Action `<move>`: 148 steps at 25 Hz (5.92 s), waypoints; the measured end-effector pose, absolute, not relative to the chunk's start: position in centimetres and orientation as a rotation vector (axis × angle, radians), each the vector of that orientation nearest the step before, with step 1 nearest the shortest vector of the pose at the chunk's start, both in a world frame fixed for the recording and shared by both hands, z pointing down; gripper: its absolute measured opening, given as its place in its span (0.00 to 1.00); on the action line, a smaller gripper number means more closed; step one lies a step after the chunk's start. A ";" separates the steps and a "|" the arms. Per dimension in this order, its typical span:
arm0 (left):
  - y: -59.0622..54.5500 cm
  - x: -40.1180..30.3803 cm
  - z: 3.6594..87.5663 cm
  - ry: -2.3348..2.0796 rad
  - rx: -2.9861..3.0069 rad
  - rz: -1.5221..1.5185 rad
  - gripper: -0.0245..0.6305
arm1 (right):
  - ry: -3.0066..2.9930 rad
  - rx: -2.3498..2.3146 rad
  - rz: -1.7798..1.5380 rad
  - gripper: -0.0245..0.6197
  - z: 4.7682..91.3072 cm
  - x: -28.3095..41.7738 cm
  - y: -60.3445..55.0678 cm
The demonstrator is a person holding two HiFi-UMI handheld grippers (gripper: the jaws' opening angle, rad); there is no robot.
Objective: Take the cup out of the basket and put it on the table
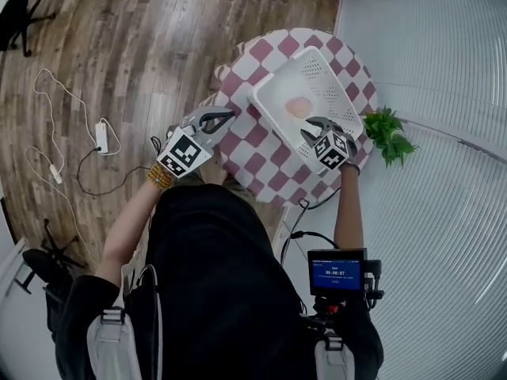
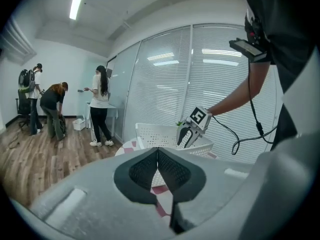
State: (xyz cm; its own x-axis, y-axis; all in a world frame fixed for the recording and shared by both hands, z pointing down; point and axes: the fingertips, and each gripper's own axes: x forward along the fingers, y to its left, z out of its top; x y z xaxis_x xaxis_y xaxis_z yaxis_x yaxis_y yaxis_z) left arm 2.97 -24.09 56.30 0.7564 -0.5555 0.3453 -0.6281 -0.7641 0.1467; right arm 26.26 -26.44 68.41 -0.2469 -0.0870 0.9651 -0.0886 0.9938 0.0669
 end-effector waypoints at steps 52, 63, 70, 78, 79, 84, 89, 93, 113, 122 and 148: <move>-20.9 -3.6 58.4 -1.051 2.586 0.504 0.05 | -1.556 0.095 -0.002 0.07 75.7 25.9 -28.7; -21.6 -3.3 58.1 -1.050 2.602 0.503 0.05 | -1.562 0.139 0.004 0.08 74.7 26.5 -29.7; -22.0 -3.1 58.0 -1.044 2.622 0.514 0.05 | -1.567 0.161 0.003 0.08 74.6 26.5 -30.0; -23.0 -2.1 57.7 -1.021 2.654 0.499 0.05 | -1.570 0.203 -0.011 0.08 73.8 27.1 -30.5; -23.0 -1.9 57.6 -1.015 2.658 0.499 0.05 | -1.571 0.216 -0.018 0.07 73.7 27.4 -30.6; -23.4 -1.0 57.5 -0.983 2.682 0.504 0.05 | -1.580 0.259 -0.028 0.07 73.2 27.9 -31.1; -23.7 -0.5 57.2 -0.956 2.701 0.505 0.05 | -1.591 0.288 -0.030 0.08 72.3 28.0 -31.1; -23.7 -0.2 56.9 -0.942 2.718 0.504 0.05 | -1.593 0.314 -0.035 0.08 71.7 28.2 -30.9; -22.3 2.6 56.2 -0.821 2.795 0.528 0.05 | -1.655 0.475 -0.103 0.07 67.1 27.8 -30.4; -21.9 3.6 55.8 -0.768 2.828 0.538 0.05 | -1.703 0.564 -0.113 0.08 64.7 27.4 -29.9; -22.0 5.9 56.1 -0.692 2.865 0.571 0.05 | -1.929 0.839 -0.144 0.08 56.8 24.5 -29.7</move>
State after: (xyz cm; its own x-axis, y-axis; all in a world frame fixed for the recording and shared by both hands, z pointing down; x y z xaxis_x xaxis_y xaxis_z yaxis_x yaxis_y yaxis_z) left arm 5.89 -21.96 56.11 0.8223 -0.4112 0.3934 -0.4642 -0.8845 0.0458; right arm 24.50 -29.71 56.84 -0.2723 -0.6092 0.7448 -0.4920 0.7534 0.4363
